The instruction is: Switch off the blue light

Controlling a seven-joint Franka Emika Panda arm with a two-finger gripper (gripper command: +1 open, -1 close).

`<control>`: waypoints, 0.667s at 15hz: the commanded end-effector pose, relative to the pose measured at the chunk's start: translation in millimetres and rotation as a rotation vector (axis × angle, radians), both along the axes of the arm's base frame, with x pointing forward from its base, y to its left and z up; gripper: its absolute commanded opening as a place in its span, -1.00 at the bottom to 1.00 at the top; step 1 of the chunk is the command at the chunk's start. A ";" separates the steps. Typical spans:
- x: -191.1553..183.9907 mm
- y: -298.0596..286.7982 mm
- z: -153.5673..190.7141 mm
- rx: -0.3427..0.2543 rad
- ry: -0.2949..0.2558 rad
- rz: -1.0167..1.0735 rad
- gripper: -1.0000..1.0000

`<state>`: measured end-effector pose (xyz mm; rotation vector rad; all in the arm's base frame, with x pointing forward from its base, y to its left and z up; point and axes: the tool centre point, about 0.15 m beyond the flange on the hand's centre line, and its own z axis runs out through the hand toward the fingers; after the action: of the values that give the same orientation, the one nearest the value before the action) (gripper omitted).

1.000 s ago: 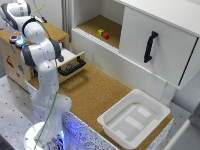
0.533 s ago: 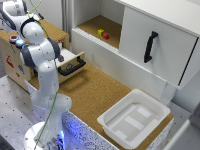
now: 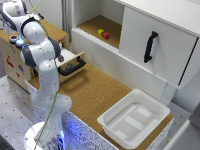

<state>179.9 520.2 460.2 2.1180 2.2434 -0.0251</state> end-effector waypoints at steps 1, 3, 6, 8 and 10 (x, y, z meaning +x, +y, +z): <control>11.7 15.2 12.9 -0.143 -0.045 -0.013 -1.00; 15.9 2.1 45.0 -0.145 -0.083 -0.068 -1.00; 20.7 -14.1 85.5 -0.175 -0.127 -0.163 1.00; 25.8 -27.7 99.1 -0.207 -0.152 -0.224 1.00; 32.1 -37.5 102.1 -0.195 -0.165 -0.274 1.00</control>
<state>200.8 485.6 519.3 2.1940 1.9637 0.0301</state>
